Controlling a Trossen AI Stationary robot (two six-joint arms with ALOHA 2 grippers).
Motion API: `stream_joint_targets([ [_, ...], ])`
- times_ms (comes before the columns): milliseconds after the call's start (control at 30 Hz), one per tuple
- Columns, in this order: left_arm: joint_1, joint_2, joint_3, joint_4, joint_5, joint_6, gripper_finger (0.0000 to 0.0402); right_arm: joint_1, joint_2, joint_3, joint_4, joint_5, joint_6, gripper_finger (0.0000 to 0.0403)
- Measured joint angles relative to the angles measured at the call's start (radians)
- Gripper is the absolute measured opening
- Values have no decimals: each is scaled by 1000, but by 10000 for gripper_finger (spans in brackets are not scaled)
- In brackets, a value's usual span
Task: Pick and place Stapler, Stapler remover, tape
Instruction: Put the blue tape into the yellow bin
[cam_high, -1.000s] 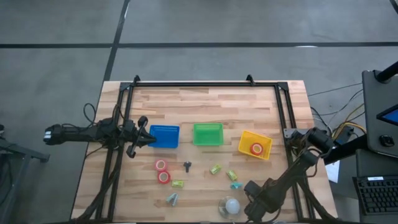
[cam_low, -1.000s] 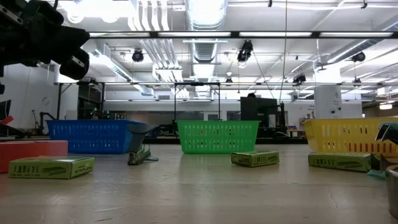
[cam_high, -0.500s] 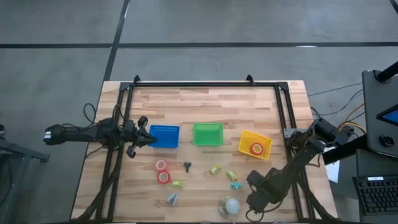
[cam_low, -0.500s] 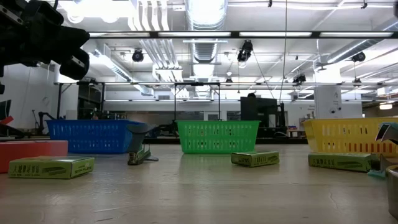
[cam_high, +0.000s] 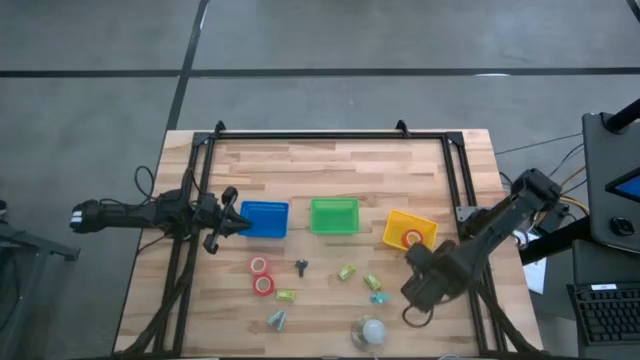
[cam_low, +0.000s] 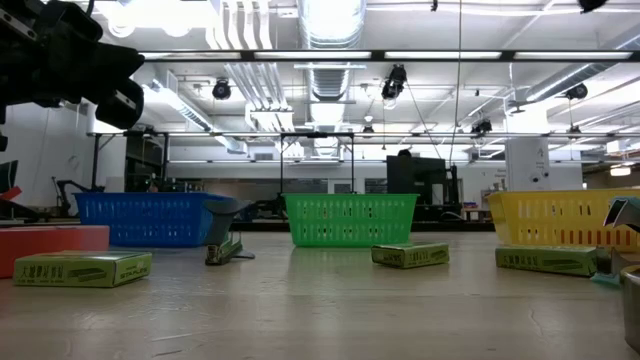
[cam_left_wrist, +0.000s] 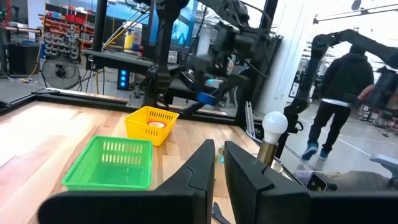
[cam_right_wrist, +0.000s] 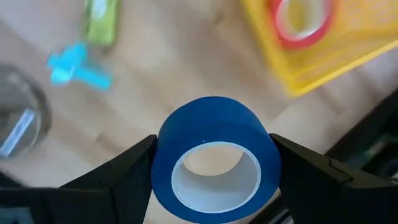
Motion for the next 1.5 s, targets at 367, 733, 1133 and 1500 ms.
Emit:
stream_joint_targets([
  [367,0,0,0,3,0,0,42,-233,-213,-132,-22,121,-120,286],
  [733,0,0,0,2,0,0,42,-440,-380,-398,199,65,-273,283],
  [1133,0,0,0,0,0,0,42,-551,-357,-514,279,-16,-348,294],
  [1500,0,0,0,3,0,0,42,-573,-355,-571,375,-26,-332,303],
])
